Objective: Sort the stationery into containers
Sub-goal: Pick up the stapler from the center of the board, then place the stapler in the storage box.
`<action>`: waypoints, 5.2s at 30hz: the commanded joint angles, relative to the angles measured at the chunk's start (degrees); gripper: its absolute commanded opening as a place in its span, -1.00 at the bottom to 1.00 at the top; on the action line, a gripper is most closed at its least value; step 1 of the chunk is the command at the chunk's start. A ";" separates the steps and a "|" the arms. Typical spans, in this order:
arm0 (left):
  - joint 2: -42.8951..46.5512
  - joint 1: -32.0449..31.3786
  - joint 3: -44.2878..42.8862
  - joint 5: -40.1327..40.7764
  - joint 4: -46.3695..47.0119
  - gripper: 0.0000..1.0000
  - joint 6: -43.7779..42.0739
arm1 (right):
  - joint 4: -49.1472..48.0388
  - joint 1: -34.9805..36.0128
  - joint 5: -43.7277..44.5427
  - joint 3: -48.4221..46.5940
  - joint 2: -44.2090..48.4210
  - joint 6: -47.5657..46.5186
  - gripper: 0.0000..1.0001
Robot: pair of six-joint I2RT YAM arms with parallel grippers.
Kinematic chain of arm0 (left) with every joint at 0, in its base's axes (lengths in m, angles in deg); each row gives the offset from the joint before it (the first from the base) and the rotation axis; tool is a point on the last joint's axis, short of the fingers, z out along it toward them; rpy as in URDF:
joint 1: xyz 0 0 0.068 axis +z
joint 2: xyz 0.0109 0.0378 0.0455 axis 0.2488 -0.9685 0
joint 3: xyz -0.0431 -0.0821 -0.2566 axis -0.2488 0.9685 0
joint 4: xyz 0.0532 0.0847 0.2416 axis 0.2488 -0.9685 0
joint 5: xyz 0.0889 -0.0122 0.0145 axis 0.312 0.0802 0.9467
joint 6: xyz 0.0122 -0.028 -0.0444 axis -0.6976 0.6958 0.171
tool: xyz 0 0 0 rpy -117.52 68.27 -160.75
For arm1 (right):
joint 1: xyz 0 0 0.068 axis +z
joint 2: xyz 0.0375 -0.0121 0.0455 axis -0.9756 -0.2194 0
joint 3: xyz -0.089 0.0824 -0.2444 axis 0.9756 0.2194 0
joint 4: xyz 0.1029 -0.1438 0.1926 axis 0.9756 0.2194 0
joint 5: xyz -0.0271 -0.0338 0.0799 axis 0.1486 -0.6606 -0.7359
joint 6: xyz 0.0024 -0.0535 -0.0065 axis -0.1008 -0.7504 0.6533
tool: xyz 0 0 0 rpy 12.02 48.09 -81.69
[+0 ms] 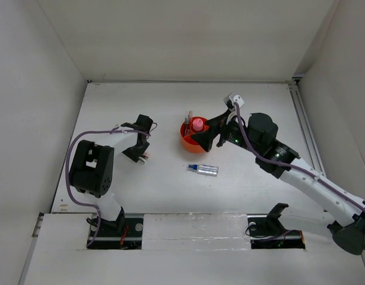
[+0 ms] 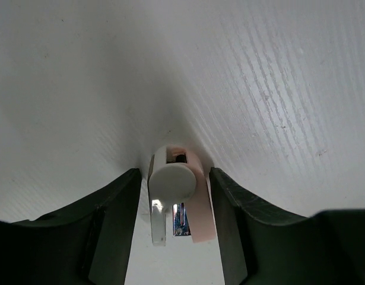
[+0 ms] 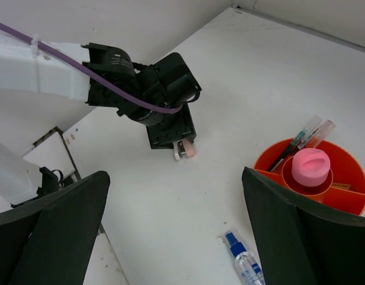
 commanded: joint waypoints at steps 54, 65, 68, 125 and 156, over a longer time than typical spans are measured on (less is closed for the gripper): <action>45.05 -16.92 -0.49 -11.56 24.69 -1.00 -37.66 | -37.35 11.64 9.17 -5.37 -26.59 12.86 0.48; 43.90 -16.92 -1.02 -13.67 24.86 -1.00 -37.14 | -42.89 11.64 9.17 -3.71 -28.34 14.79 -0.07; 43.38 -16.92 -1.02 -14.72 24.86 -1.00 -36.61 | -45.26 11.64 9.17 -3.70 -29.05 16.11 -0.36; 45.05 -14.63 -3.39 4.26 2.98 0.98 -39.24 | 4.04 -6.29 35.80 -1.07 -17.19 26.03 -1.00; 44.52 -14.63 -3.39 2.68 4.03 0.98 -40.30 | -0.71 -4.62 32.20 4.12 -21.76 32.36 -1.00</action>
